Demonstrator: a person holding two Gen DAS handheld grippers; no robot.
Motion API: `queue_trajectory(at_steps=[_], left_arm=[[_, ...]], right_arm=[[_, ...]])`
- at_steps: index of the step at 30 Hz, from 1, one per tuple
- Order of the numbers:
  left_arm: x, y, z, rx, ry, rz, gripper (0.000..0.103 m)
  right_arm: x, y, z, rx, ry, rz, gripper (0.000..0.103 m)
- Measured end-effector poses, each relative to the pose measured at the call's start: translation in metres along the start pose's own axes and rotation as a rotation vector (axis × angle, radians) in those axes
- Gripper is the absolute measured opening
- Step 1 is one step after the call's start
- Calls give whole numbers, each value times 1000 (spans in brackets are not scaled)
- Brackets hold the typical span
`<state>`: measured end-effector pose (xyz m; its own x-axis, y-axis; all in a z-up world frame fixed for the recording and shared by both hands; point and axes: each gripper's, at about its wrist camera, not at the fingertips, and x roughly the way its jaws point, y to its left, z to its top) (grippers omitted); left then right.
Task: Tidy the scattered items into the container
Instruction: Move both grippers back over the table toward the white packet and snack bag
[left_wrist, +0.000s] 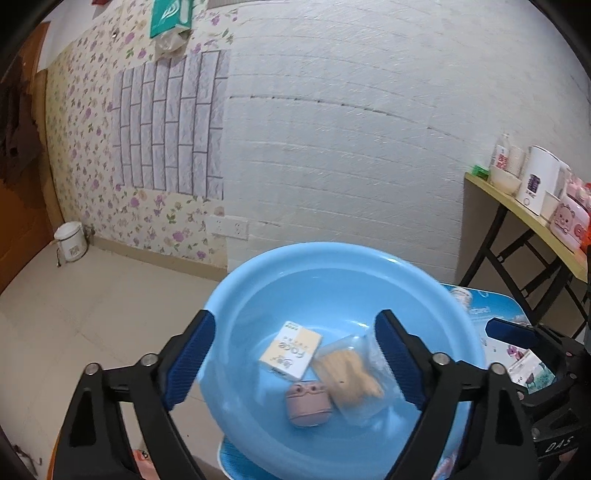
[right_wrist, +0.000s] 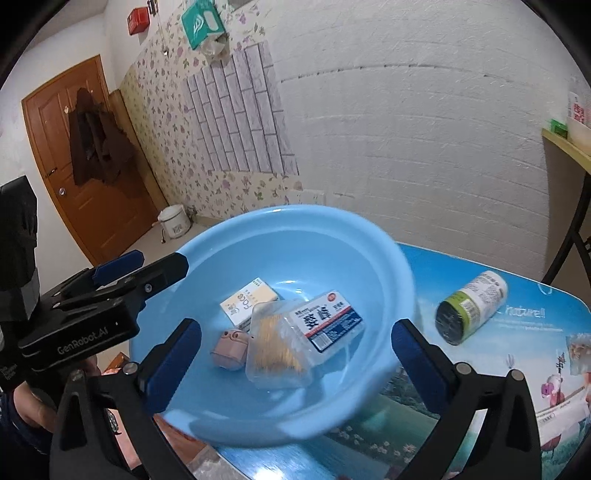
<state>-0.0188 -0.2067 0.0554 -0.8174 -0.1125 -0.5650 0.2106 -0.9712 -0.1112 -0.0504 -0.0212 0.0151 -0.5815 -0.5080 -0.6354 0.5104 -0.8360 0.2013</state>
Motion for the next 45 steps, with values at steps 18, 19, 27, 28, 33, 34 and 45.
queue_trajectory(at_steps=[18, 19, 27, 28, 33, 34, 45], left_arm=[[-27, -97, -10, 60, -9, -134, 103], [-28, -106, -12, 73, -8, -143, 103], [-34, -165, -29, 167, 18, -205, 103], [-34, -172, -32, 177, 22, -211, 103], [-32, -192, -37, 217, 27, -221, 103], [-31, -195, -38, 223, 27, -219, 103], [-29, -203, -43, 229, 39, -243, 103]], right_arm=[[-85, -67, -41, 56, -132, -179, 103], [-88, -72, -44, 64, -135, -191, 103], [-111, -112, -66, 136, -112, -242, 103], [-113, -117, -68, 147, -108, -240, 103], [-119, -133, -77, 189, -98, -231, 103], [-120, -136, -78, 196, -100, -229, 103], [-136, -170, -93, 266, -112, -291, 103]])
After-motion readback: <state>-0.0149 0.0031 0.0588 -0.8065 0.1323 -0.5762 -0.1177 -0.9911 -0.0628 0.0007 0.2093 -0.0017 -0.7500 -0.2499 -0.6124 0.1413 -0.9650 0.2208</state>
